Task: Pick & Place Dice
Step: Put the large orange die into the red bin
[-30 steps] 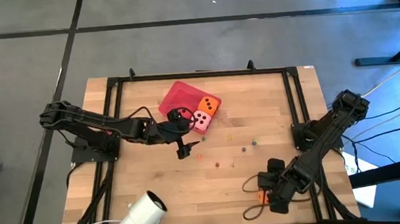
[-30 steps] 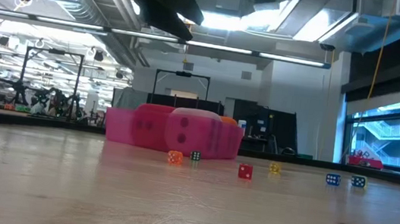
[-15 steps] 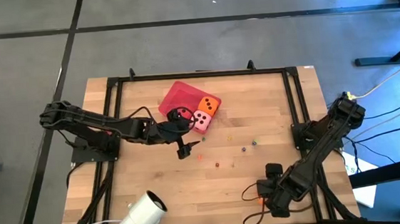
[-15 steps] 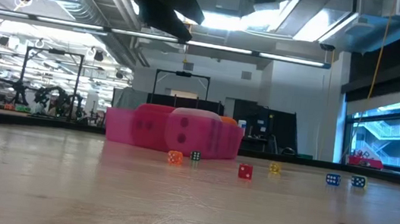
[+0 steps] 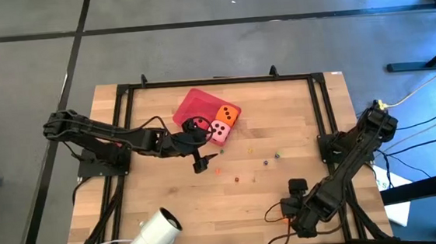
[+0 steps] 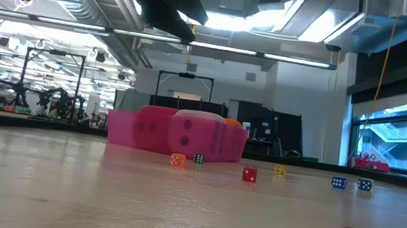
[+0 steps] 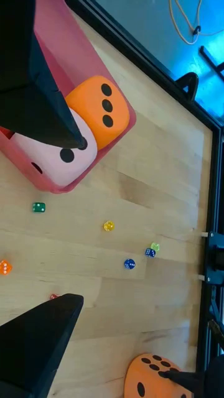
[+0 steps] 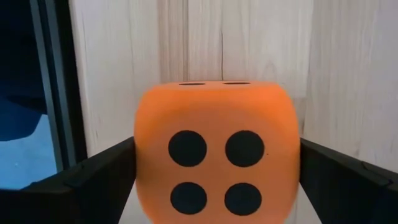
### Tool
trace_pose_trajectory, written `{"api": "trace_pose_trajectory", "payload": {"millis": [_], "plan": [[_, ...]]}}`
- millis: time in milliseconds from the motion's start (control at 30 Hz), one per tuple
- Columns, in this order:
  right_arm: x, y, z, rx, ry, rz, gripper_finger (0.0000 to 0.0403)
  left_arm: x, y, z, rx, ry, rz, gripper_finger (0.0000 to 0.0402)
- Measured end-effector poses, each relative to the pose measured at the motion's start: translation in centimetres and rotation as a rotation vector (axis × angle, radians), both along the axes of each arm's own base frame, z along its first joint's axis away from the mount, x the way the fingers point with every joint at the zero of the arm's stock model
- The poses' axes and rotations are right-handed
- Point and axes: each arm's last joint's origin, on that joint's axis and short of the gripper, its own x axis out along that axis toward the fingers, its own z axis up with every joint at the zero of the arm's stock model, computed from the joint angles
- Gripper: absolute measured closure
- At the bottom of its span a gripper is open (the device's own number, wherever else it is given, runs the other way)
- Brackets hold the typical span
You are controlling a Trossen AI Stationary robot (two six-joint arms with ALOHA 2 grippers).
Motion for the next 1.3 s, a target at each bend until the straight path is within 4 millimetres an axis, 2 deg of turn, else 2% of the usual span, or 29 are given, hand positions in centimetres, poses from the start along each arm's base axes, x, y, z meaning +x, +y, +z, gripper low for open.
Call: {"api": "trace_pose_trajectory", "payload": {"millis": [267, 433, 567, 733, 833, 900, 967, 1067, 1167, 1300], "plan": [[0.4, 0.1, -0.8, -0.018, 0.007, 0.029, 0.0008, 0.0, 0.0, 0.0, 0.003, 0.001, -0.002, 0.0002], [0.8, -0.3, -0.5, -0.001, 0.004, 0.007, 0.0033, 0.0, 0.0, 0.0, 0.011, 0.002, -0.006, 0.0002], [1.1, -1.0, 0.0, -0.018, -0.029, 0.000, 0.0037, 0.0, 0.0, 0.0, 0.079, 0.015, -0.039, 0.0002], [2.5, -2.4, 2.1, -0.116, -0.133, 0.048, 0.0037, 0.1, 0.0, 0.9, 0.185, 0.014, -0.087, 0.0002], [4.0, -3.5, 3.9, -0.253, -0.213, 0.122, 0.0037, 0.0, 0.2, 1.3, 0.270, 0.022, -0.071, 0.0002], [5.1, -4.5, 5.0, -0.389, -0.284, 0.165, 0.0037, -0.3, 0.5, 1.7, 0.323, 0.032, 0.009, 0.0002], [6.4, -5.9, 5.8, -0.519, -0.330, 0.200, 0.0037, -0.8, 1.1, 2.2, 0.348, 0.036, 0.178, 0.0002], [8.0, -8.5, 6.4, -0.692, -0.309, 0.265, 0.0037, -2.3, 2.8, 3.1, 0.380, 0.082, 0.392, 0.0002], [9.7, -12.2, 6.4, -0.795, -0.226, 0.279, 0.0037, -4.0, 4.5, 3.6, 0.372, 0.129, 0.479, 0.0002], [11.4, -18.0, 6.4, -0.804, -0.095, 0.262, 0.0037, -5.8, 6.2, 3.8, 0.341, 0.195, 0.520, 0.0002]]}}
